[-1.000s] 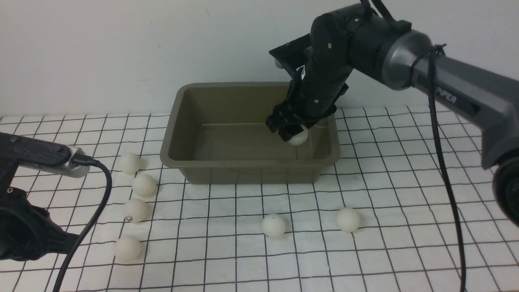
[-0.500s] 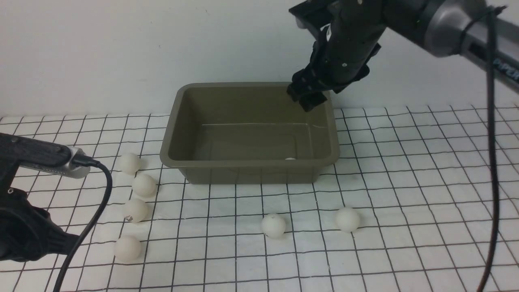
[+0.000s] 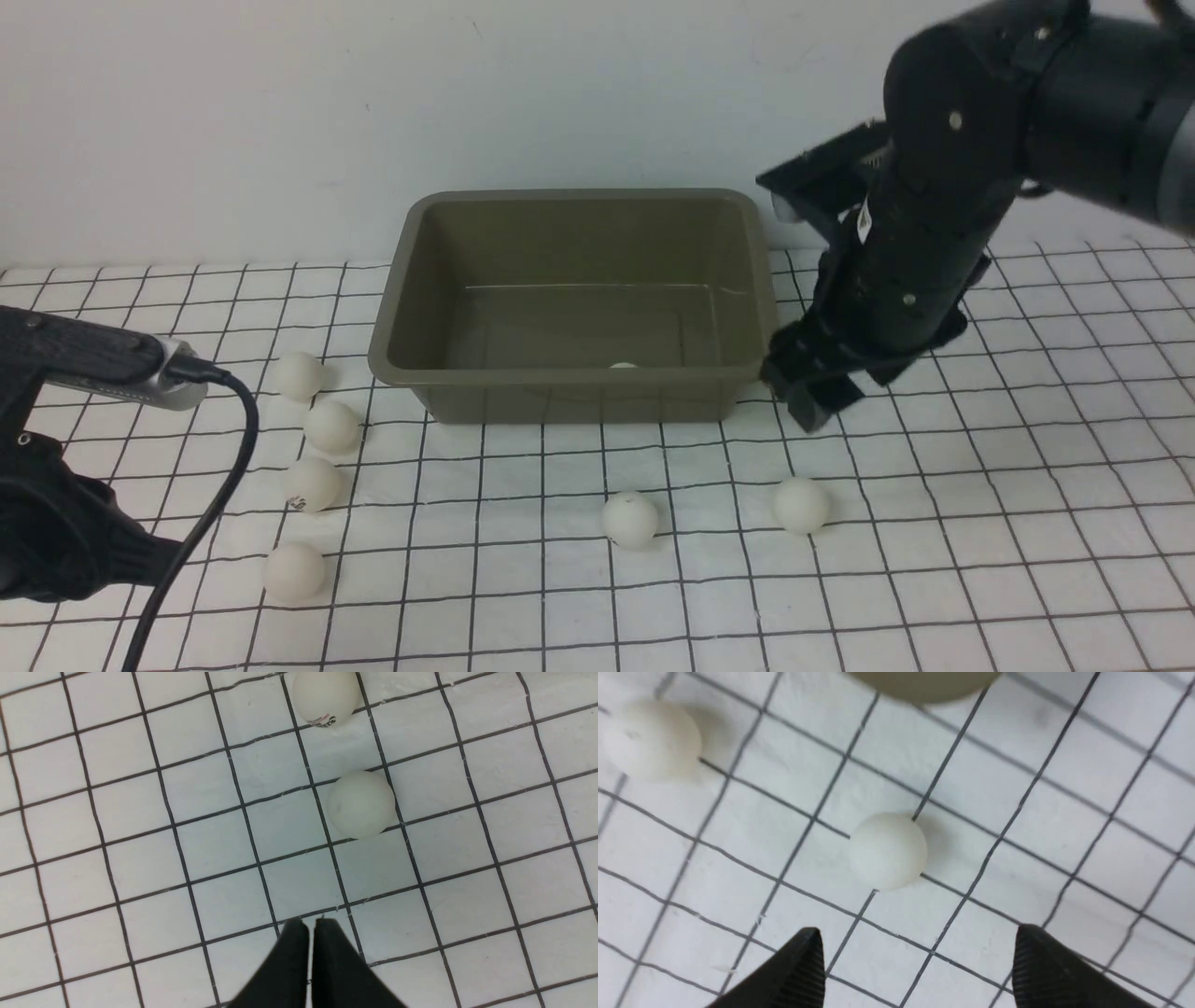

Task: Put the table tennis balls into the box on the white checkered tablecloth.
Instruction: 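Reach for and grasp a ping pong ball on the table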

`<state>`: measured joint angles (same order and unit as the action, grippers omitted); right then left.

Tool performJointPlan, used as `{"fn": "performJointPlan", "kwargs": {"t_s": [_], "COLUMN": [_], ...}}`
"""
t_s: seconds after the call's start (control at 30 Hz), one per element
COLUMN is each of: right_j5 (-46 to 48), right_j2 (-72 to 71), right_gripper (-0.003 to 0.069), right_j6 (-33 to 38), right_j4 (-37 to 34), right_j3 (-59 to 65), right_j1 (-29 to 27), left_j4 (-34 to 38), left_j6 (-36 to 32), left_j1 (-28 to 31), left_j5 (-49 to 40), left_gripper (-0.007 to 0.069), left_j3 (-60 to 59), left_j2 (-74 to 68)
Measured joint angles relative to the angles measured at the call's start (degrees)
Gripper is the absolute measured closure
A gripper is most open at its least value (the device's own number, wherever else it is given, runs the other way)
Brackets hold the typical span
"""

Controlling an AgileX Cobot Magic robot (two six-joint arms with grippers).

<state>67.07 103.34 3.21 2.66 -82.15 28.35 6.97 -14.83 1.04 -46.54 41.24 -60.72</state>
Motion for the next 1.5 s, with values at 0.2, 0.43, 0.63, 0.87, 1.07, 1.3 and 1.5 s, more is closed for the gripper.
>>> {"fn": "performJointPlan", "kwargs": {"t_s": [0.2, 0.43, 0.63, 0.87, 1.07, 1.3, 1.5], "right_j5": [-9.87, -12.89, -13.57, -14.54, -14.78, -14.84, -14.84], "right_j2": [0.00, 2.01, 5.18, 6.30, 7.57, 9.27, 10.38], "right_gripper": [0.0168, 0.0168, 0.0168, 0.0168, 0.0168, 0.0175, 0.0279], "right_j6": [0.06, 0.70, 0.74, 1.08, 1.13, 1.14, 1.14], "right_j4": [-0.08, -0.08, -0.08, -1.30, -2.13, -2.66, -2.66], "right_j3": [5.54, 5.63, 5.63, 5.63, 5.63, 5.63, 5.63], "right_j1": [0.00, 0.00, 0.00, 0.00, 0.00, 0.00, 0.00], "left_j4": [0.00, 0.00, 0.00, 0.03, 0.03, 0.03, 0.03], "left_j6": [0.00, 0.00, 0.00, 0.00, 0.00, 0.00, 0.00], "left_j1": [0.00, 0.00, 0.00, 0.00, 0.00, 0.00, 0.00], "left_j5": [-0.07, -0.13, -0.13, -0.13, -0.13, -0.13, -0.13], "left_gripper": [0.0628, 0.0628, 0.0628, 0.0628, 0.0628, 0.0628, 0.0628], "left_j3": [0.00, 0.00, 0.00, 0.00, 0.00, 0.00, 0.00], "left_j2": [0.00, 0.00, 0.00, 0.00, 0.00, 0.00, 0.00]}}
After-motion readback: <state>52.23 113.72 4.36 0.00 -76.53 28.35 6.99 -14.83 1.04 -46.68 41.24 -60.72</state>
